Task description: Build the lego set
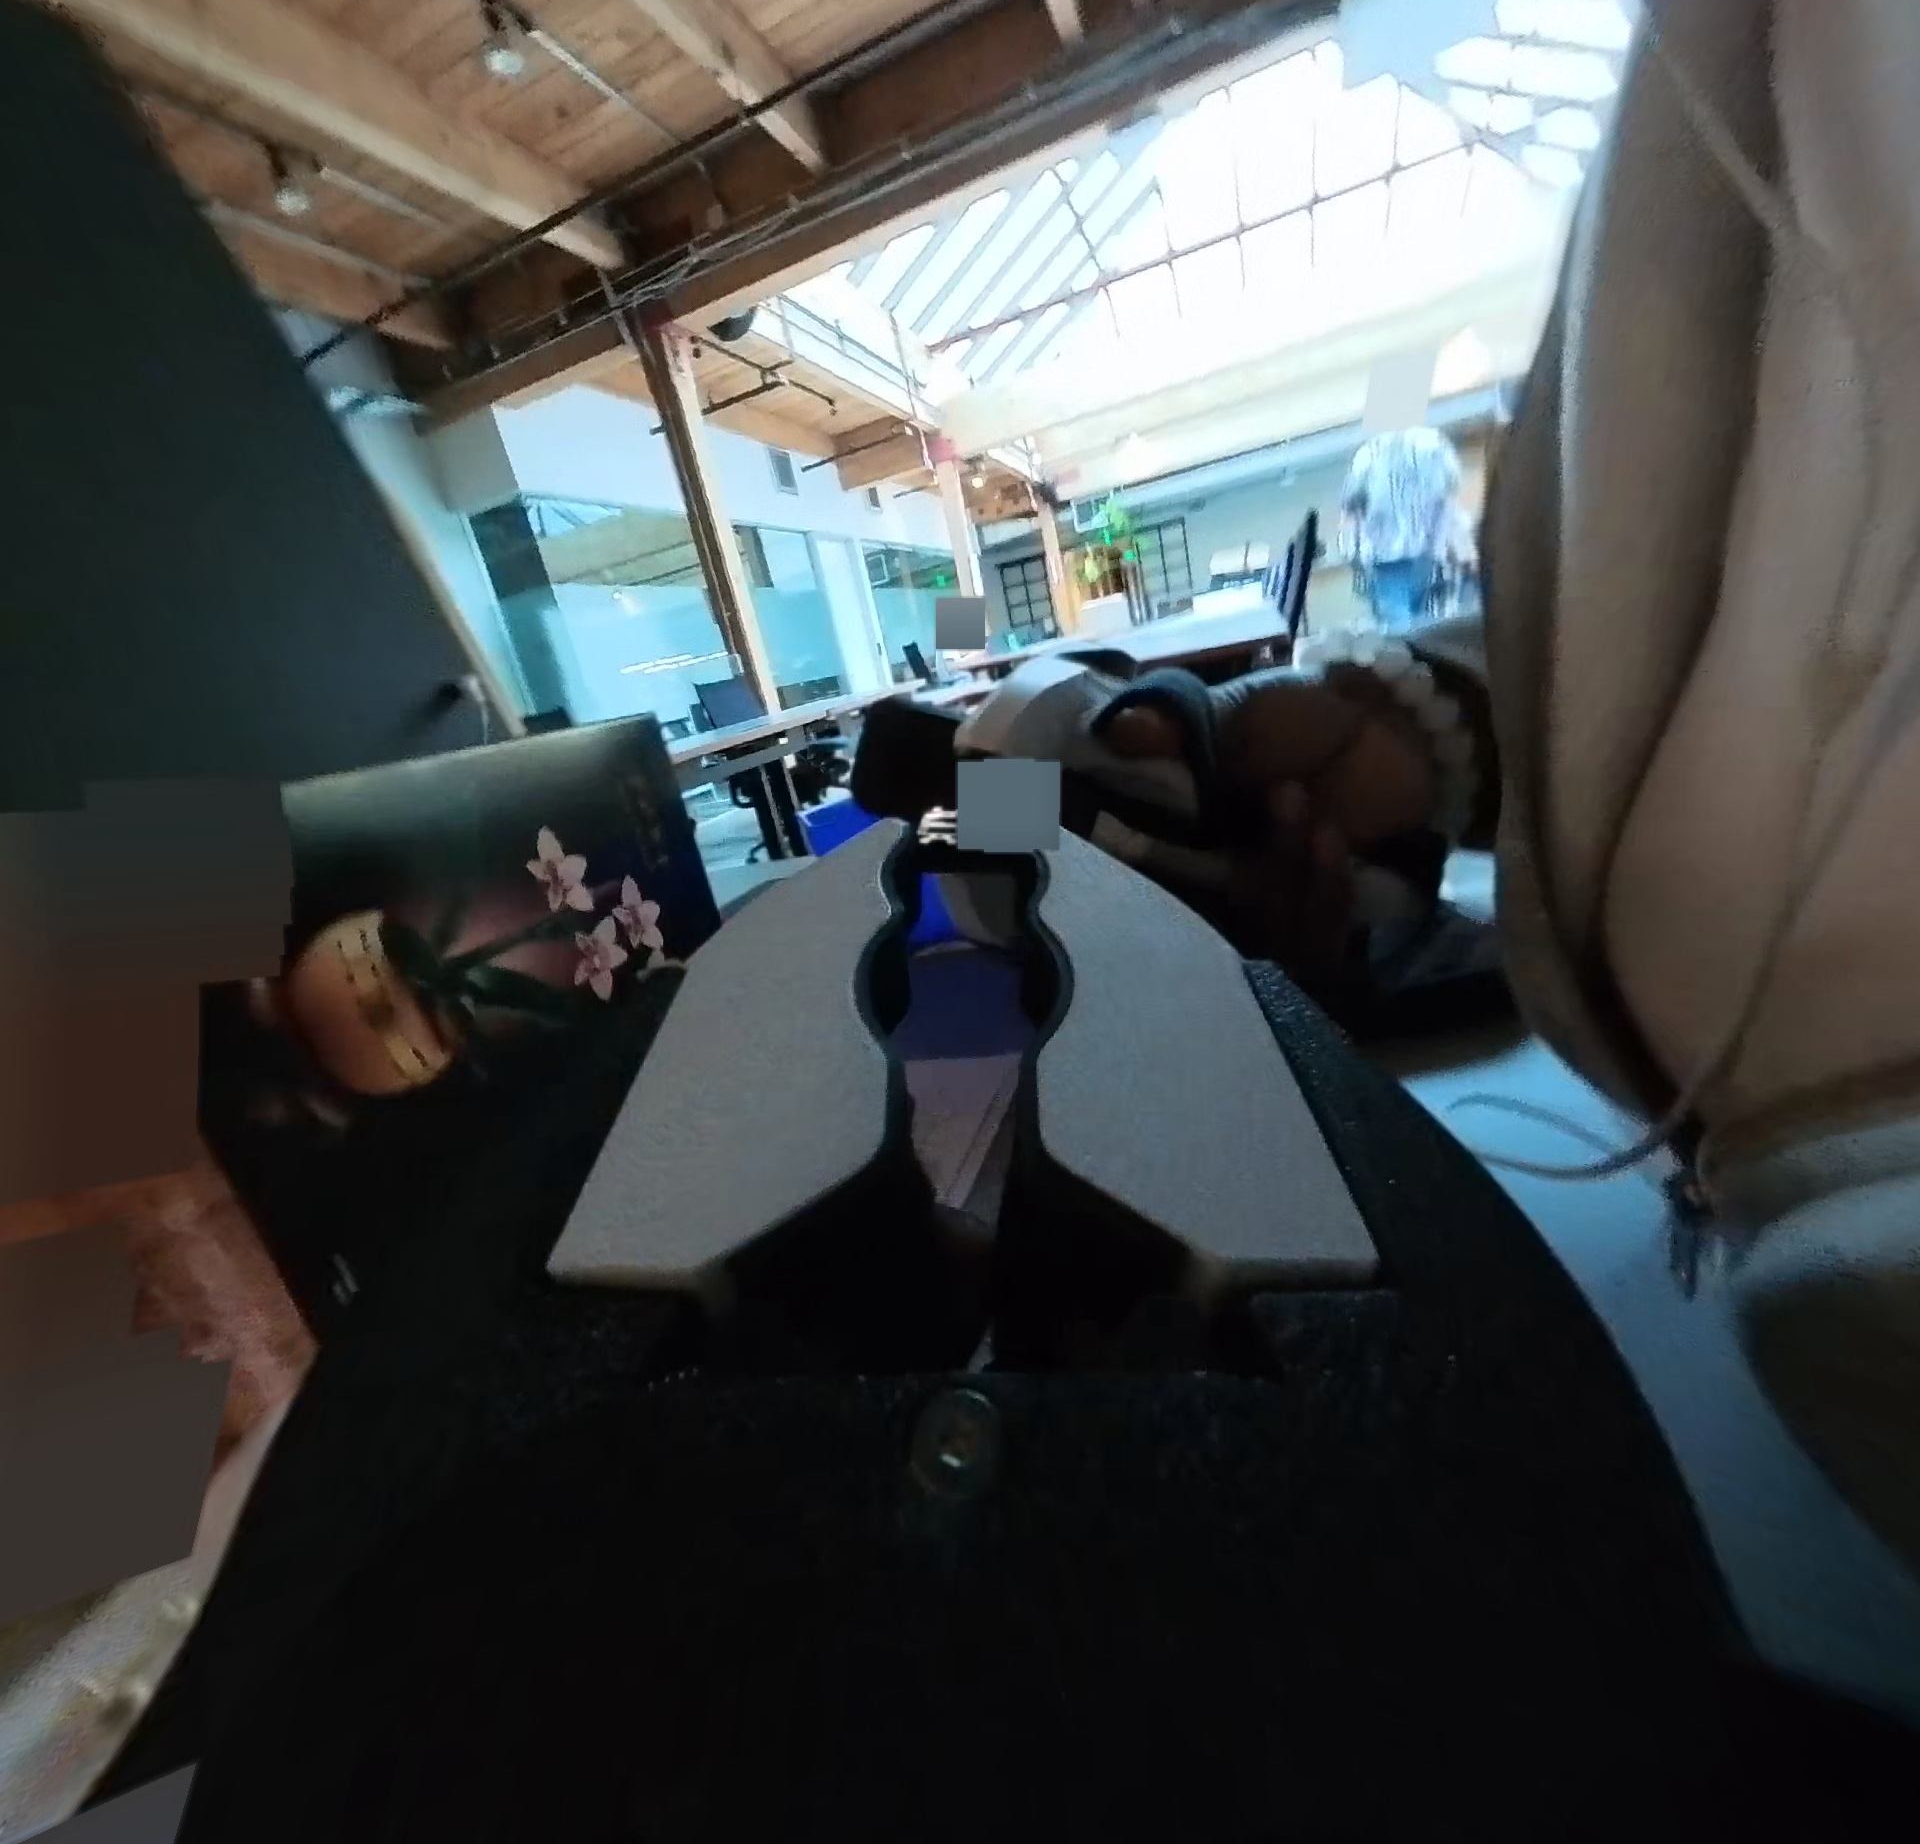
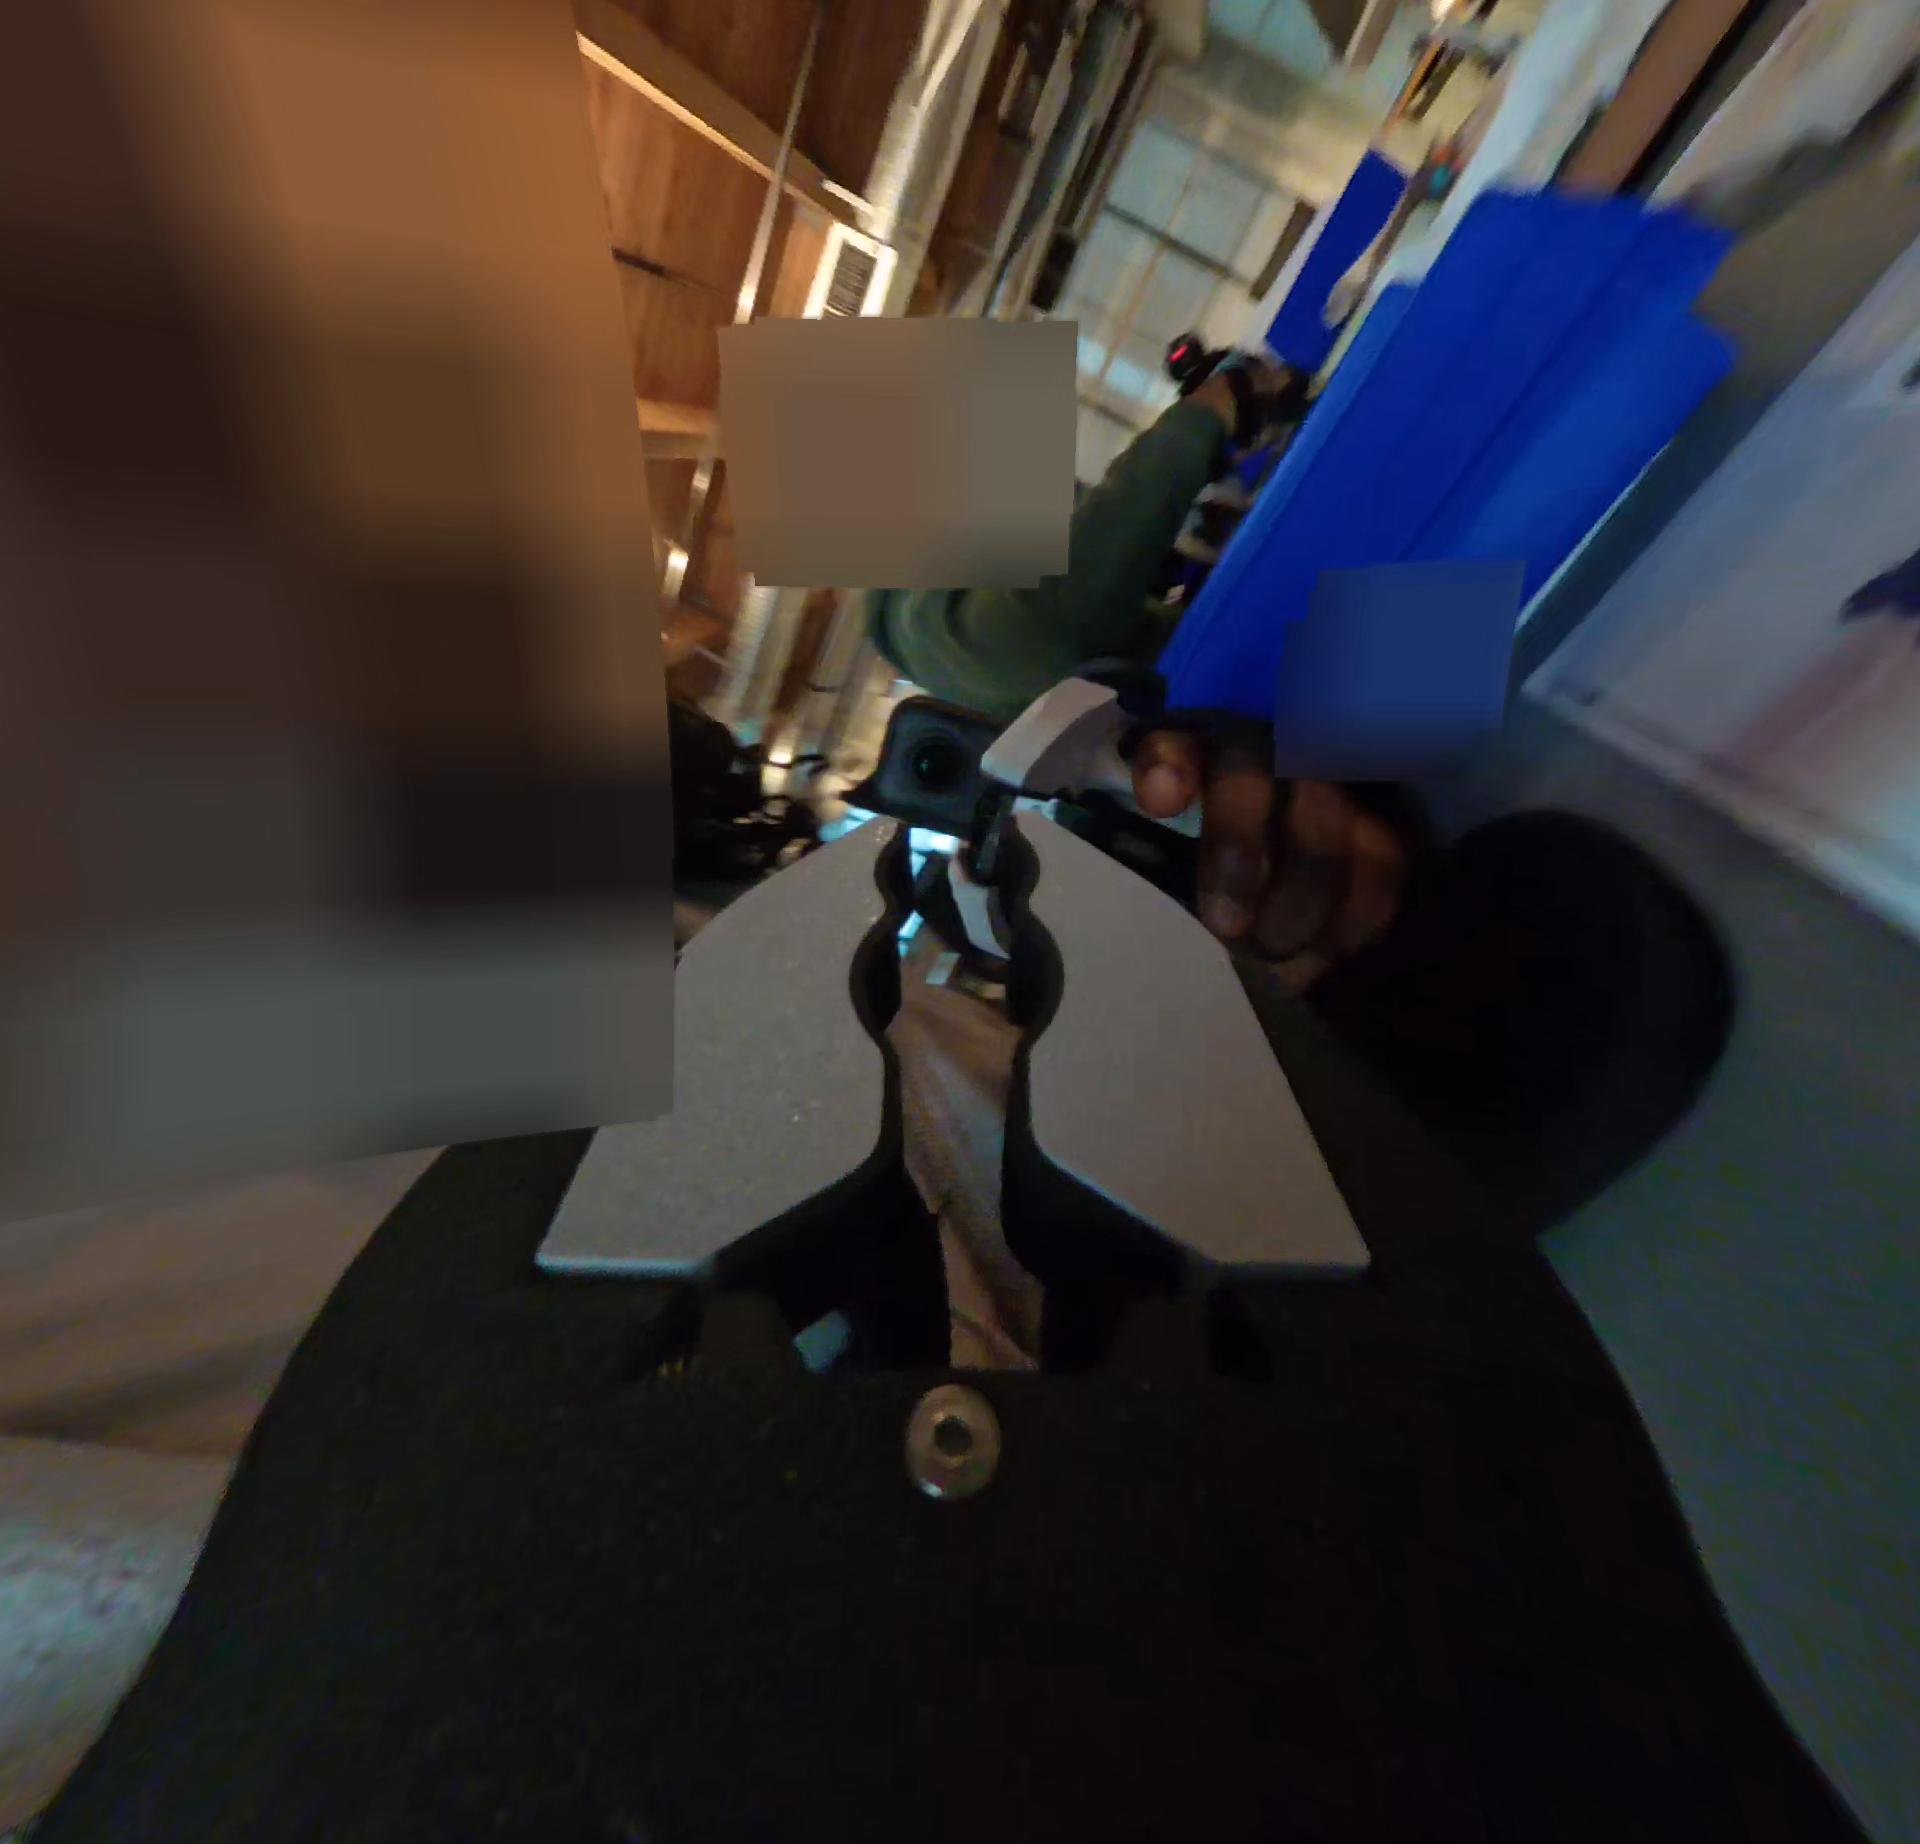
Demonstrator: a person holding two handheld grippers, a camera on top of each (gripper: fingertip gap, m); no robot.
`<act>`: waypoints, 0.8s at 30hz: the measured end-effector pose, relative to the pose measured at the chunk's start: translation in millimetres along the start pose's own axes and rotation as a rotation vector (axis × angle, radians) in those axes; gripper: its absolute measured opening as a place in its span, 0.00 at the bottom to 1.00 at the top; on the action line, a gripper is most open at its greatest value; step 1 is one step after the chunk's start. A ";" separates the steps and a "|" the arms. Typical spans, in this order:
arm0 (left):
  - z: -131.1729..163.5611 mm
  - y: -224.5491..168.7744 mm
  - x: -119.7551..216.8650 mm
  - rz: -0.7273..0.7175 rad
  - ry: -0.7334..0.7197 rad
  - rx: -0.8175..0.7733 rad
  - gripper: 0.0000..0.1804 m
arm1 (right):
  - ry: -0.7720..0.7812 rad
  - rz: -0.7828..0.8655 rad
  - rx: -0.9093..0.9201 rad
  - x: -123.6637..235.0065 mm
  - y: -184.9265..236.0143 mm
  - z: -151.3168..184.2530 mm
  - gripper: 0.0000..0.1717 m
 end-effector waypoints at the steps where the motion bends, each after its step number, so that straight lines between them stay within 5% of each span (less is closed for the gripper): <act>1: 0.4 3.0 1.2 -0.011 -0.006 0.032 0.09 | 0.006 0.036 0.060 3.3 1.8 -4.1 0.09; 6: 3.4 12.8 4.7 -0.034 0.009 0.139 0.09 | 0.130 0.509 0.816 12.8 23.6 -27.9 0.14; 8: 3.7 12.8 4.6 -0.034 0.014 0.131 0.09 | 0.177 0.615 0.962 3.9 29.7 -34.9 0.47; 10: 4.9 11.6 3.9 -0.029 0.028 0.129 0.09 | 0.317 0.710 1.037 -2.8 25.8 -42.0 0.59; 11: 6.0 11.4 3.5 -0.037 0.048 0.121 0.09 | 0.376 0.760 1.089 -4.5 23.7 -48.1 0.53; 13: 7.7 11.1 3.7 -0.058 0.081 0.111 0.09 | 0.427 0.820 1.212 -8.1 20.7 -65.7 0.14; 16: 11.6 11.3 5.5 -0.077 0.124 0.128 0.09 | 0.402 0.900 1.246 -15.9 1.8 -104.6 0.00; 22: 11.4 13.7 6.6 -0.094 0.121 0.136 0.09 | 0.703 0.920 1.106 -56.4 -76.4 -142.2 0.00; 24: 11.7 15.2 6.8 -0.114 0.126 0.133 0.09 | 0.820 1.012 0.983 -69.7 -114.6 -144.4 0.11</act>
Point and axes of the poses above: each gripper's, where its closed fingertips meet, x back along the fingers, z out of its underside, y = z × x across the jaws, the point moved 7 cm from there along x, back along the fingers, and after that the axes turned 11 degrees about y, right-handed, at the moved point
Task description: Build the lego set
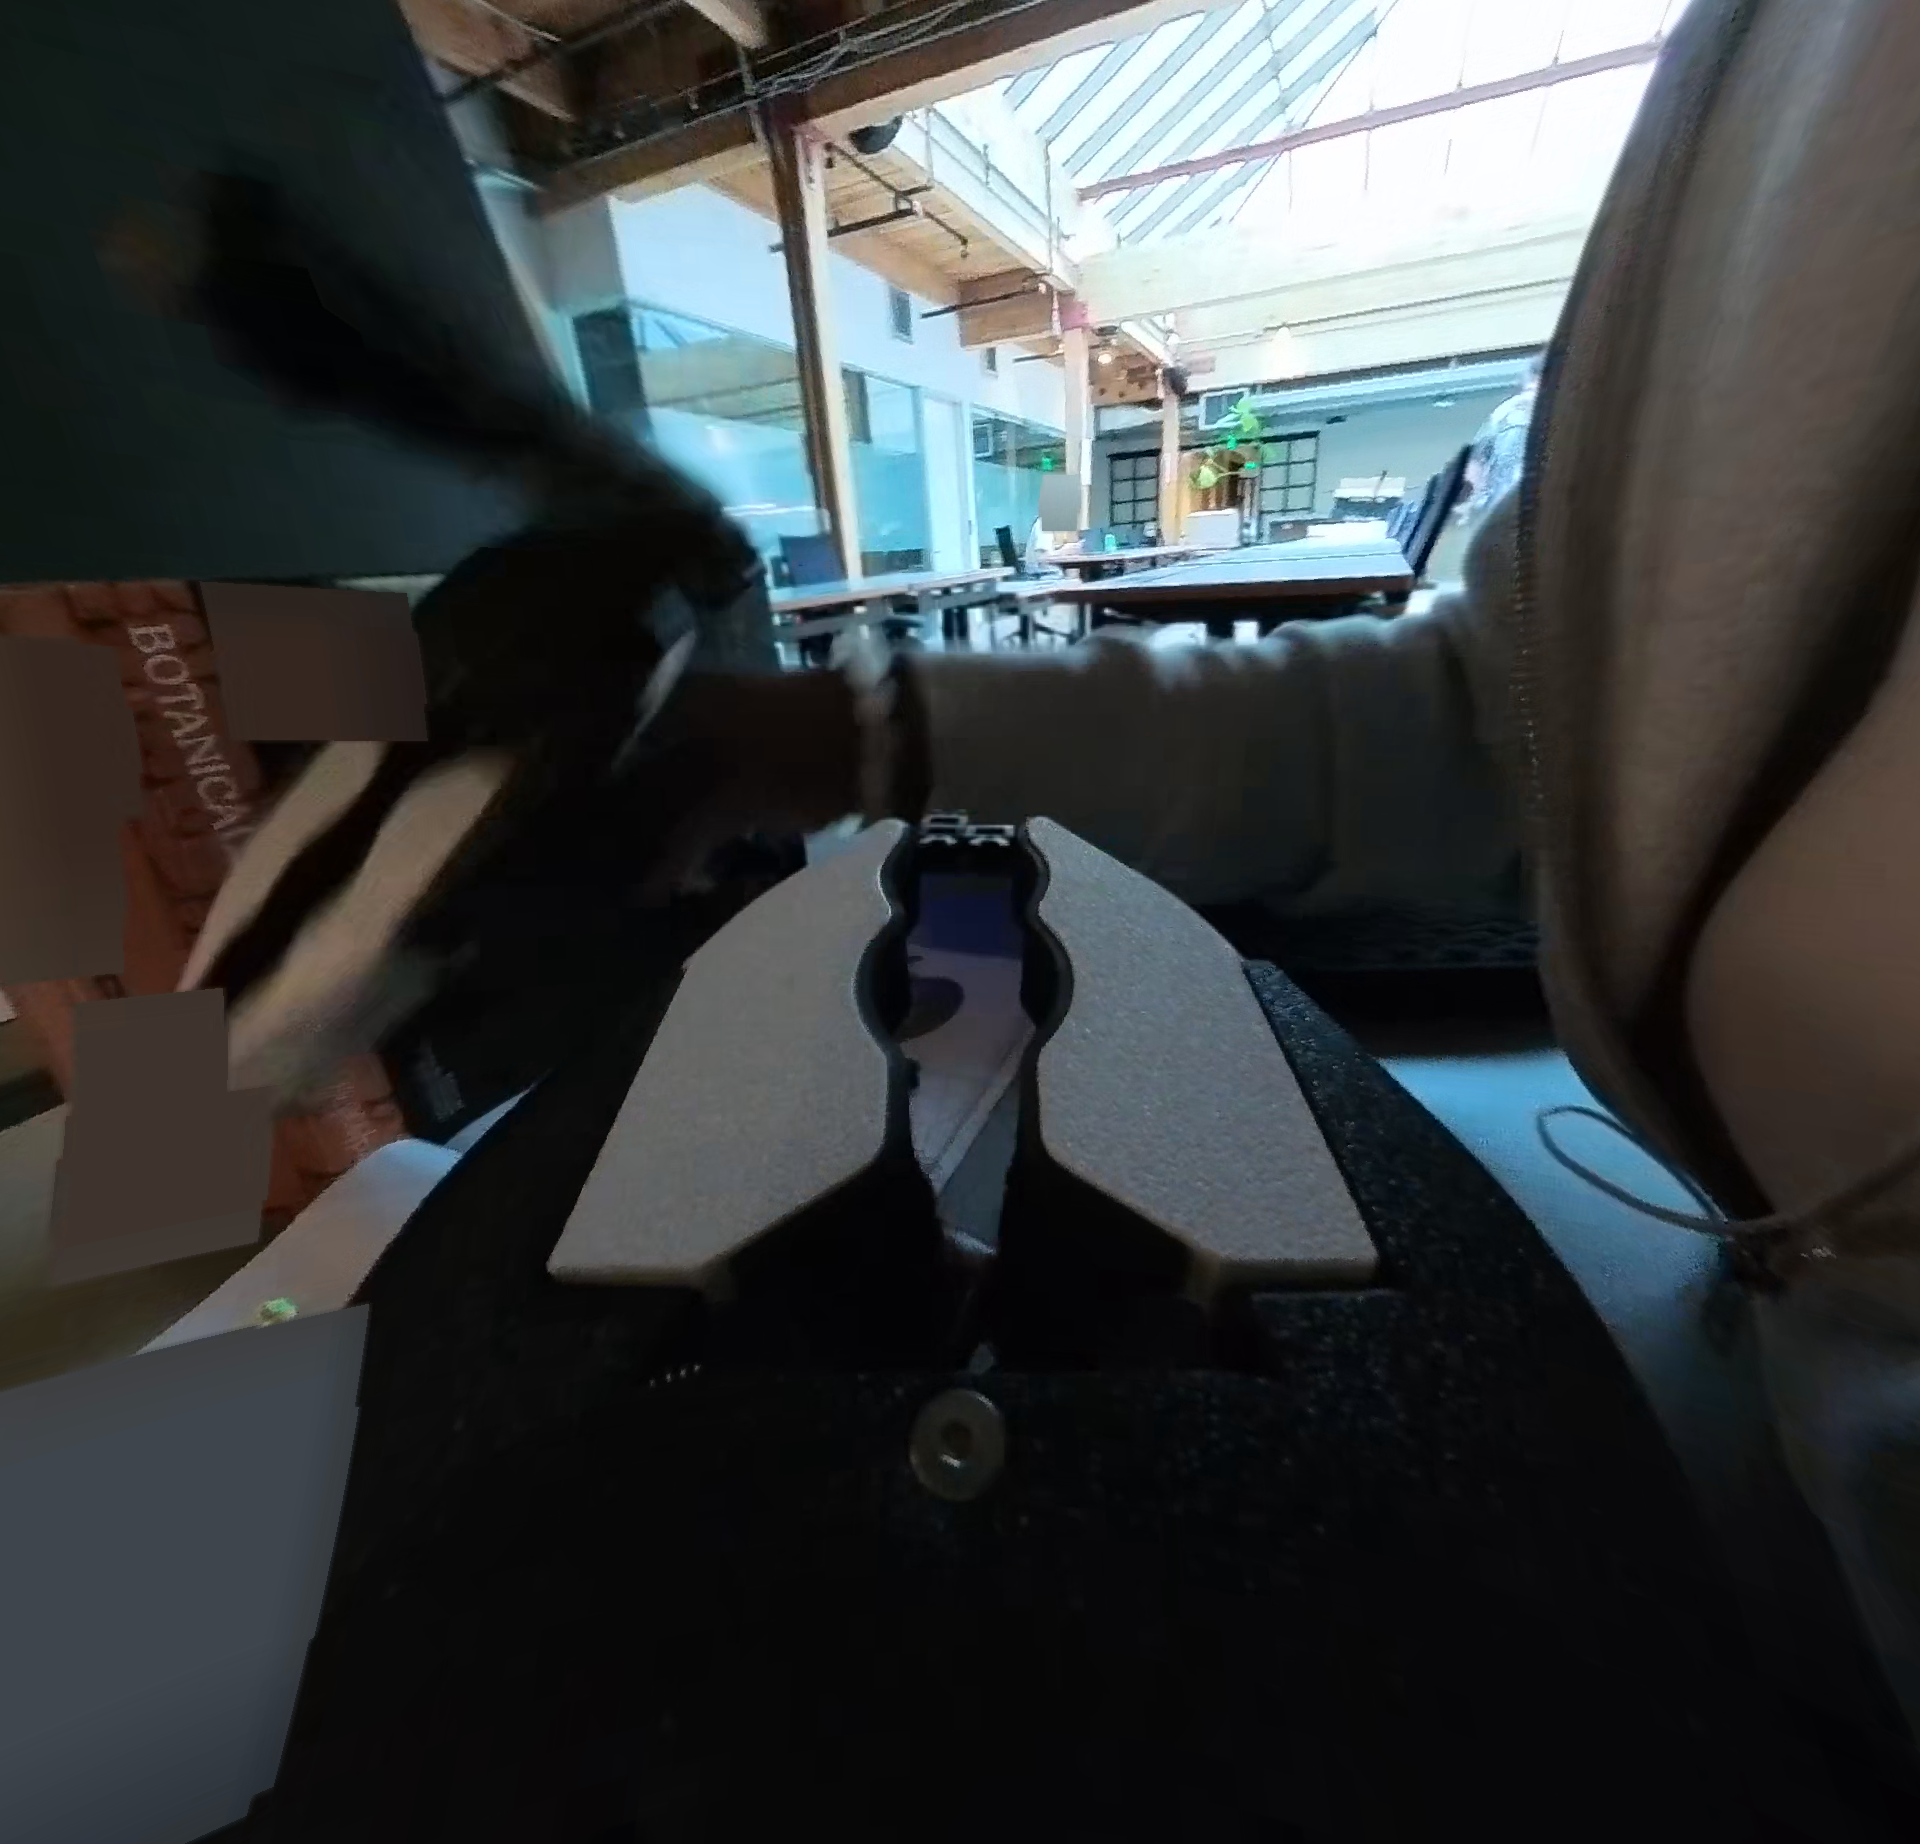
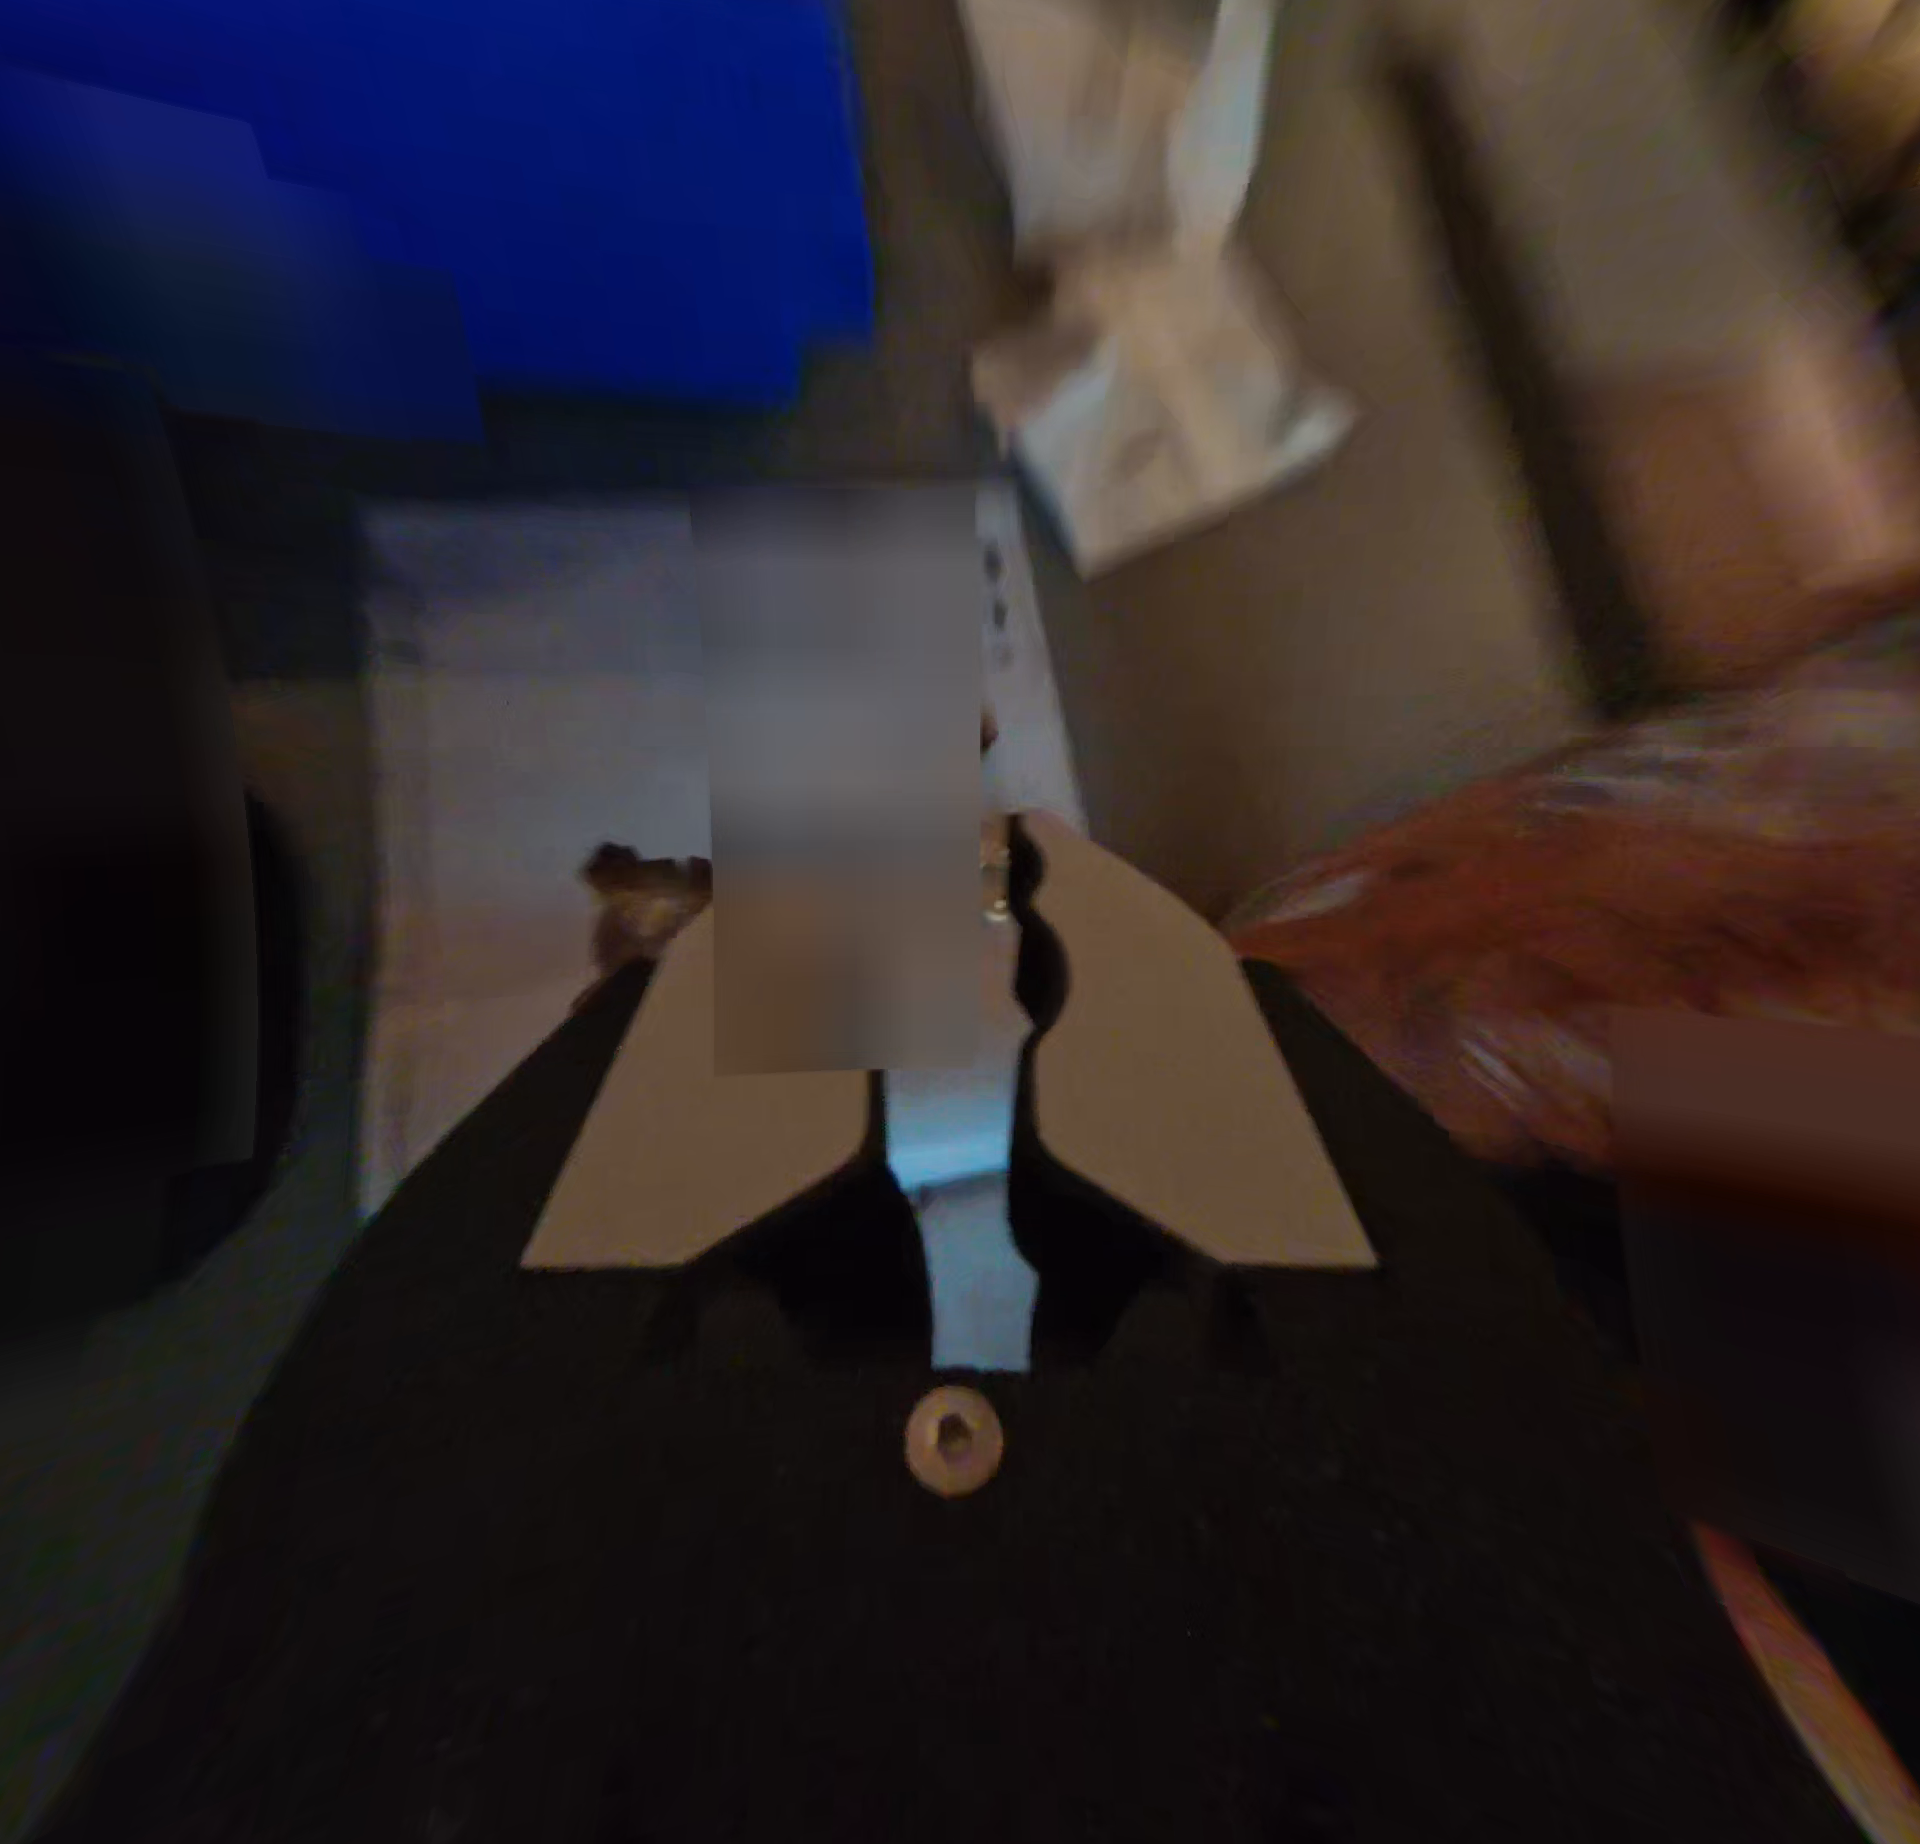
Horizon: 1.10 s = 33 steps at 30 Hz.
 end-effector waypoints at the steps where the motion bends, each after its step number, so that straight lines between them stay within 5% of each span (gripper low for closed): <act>1: -0.4 1.0 0.6 -0.010 -0.006 0.003 0.09 | 0.066 -0.025 -0.036 -18.3 -1.5 -0.3 0.13; 5: -2.5 5.5 5.2 -0.043 -0.036 0.023 0.09 | 0.134 -0.108 -0.153 -64.8 -3.8 -6.2 0.13; 12: -4.5 10.1 9.4 -0.062 -0.066 0.063 0.09 | 0.202 -0.113 -0.235 -78.5 -12.3 -6.2 0.13; 14: -5.1 9.3 9.5 -0.057 -0.070 0.061 0.09 | 0.190 -0.106 -0.218 -79.2 -13.1 -5.7 0.04; 20: -4.6 9.1 9.5 -0.065 -0.067 0.048 0.09 | 0.093 -0.071 -0.173 -32.0 0.4 0.9 0.03; 27: -4.8 6.8 7.8 -0.061 -0.063 0.031 0.09 | 0.234 0.150 -0.439 99.9 39.9 124.1 0.03; 33: -0.8 2.8 1.0 -0.036 -0.027 0.012 0.09 | 0.406 0.049 -0.265 94.7 64.4 181.4 0.03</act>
Point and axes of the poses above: each gripper's, where its closed fingertips meet, x back along the fingers, z out of its underside, y = z × x across the jaws, the point moved 7 cm from there along x, back along the fingers, and after that the axes turned 11 degrees about y, right-handed, at the moved point
